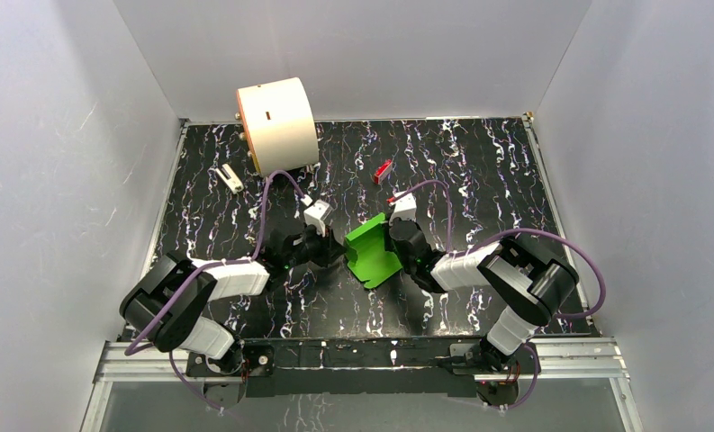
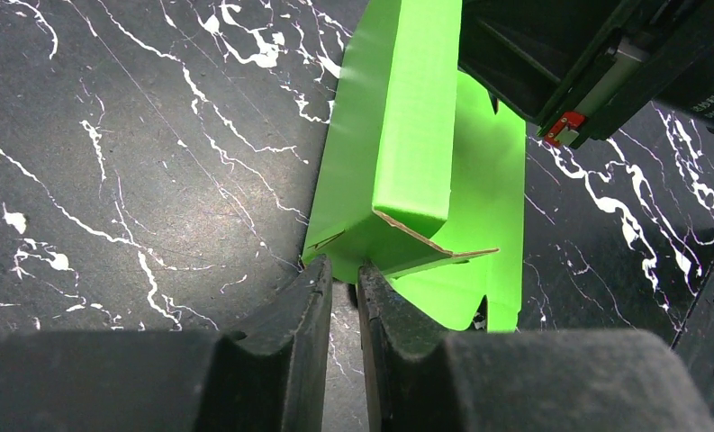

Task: Fold the paper box

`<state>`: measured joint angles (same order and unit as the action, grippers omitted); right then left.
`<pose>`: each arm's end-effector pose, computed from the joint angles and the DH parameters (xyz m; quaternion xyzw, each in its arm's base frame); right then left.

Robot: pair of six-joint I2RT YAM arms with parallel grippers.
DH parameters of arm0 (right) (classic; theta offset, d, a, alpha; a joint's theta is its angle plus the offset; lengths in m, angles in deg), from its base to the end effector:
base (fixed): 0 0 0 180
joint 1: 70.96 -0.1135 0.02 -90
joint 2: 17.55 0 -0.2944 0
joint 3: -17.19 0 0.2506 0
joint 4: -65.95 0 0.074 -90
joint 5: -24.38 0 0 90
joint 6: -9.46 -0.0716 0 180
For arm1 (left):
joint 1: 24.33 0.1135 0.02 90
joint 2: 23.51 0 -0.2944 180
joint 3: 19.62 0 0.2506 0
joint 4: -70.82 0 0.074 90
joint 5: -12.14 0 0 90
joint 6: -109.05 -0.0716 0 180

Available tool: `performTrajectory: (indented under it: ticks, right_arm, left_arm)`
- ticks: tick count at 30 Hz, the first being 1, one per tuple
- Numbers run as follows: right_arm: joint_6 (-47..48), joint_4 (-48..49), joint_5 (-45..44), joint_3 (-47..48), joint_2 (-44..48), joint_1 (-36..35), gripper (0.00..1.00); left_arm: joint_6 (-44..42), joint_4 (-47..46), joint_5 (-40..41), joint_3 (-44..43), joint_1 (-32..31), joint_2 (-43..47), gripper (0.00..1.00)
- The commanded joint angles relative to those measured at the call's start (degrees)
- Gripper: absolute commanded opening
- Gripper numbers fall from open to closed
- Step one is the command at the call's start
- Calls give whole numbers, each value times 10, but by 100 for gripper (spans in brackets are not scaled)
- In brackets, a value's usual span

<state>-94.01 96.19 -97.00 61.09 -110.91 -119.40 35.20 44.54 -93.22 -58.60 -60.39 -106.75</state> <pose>0.2453 0.2205 0.1725 -0.0864 0.7956 0.0977 0.5915 0.2321 -0.1924 0.1868 0.2160 0.7760 -0.3535 0.4756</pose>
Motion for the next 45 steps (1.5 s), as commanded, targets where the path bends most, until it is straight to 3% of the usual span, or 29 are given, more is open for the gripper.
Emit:
performTrajectory:
  ticks: [1, 12, 17, 32, 37, 45]
  right_arm:
    - [-35, -42, -16, 15, -1, -3, 5]
    - [-45, -52, -22, 19, -7, -3, 5]
    - [-47, -54, -20, 25, -16, -3, 5]
    - [-39, -53, 1, 21, -3, -3, 7]
    - [-6, -66, 37, 15, 28, -3, 18]
    - [86, -156, 93, 7, 136, -3, 46]
  left_arm:
    - [6, -24, 36, -7, -14, 20, 18]
    - [-16, -39, 10, 2, -17, 37, 33]
    - [-17, -41, -23, -2, -19, 37, 35]
    - [12, -54, 103, -13, -21, 11, 36]
    - [23, -62, 115, -12, -21, 2, 34]
    - [31, -56, 183, 2, -21, 7, 34]
